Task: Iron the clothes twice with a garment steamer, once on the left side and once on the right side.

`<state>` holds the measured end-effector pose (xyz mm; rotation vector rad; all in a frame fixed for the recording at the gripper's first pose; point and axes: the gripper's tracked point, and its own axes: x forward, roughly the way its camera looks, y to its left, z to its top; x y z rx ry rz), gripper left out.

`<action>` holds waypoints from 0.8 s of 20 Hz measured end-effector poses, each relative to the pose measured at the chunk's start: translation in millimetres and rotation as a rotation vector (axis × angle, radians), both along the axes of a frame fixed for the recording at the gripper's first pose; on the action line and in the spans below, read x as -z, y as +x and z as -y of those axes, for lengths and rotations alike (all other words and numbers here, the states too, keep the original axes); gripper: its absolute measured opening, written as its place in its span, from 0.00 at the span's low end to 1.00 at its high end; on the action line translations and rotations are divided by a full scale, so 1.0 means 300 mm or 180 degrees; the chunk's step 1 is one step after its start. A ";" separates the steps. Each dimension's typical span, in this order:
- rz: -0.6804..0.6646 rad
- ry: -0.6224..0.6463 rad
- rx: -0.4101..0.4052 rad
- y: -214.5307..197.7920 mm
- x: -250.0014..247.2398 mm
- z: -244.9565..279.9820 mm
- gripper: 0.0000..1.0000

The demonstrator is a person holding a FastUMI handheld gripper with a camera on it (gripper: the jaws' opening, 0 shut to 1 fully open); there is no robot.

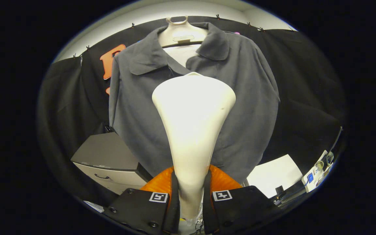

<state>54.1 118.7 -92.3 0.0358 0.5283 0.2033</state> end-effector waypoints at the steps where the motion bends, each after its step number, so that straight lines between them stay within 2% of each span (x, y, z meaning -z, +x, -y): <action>1: 0.0056 -0.0005 -0.0055 0.008 -0.034 -0.032 0.36; 5: 0.0279 0.0059 -0.0235 0.019 -0.141 -0.171 0.36; 10: 0.0482 0.0049 -0.0262 -0.017 -0.217 -0.245 0.36; 14: 0.0497 0.0151 -0.0236 -0.052 -0.220 -0.246 0.36; 16: 0.0508 0.0153 -0.0160 -0.066 -0.227 -0.191 0.36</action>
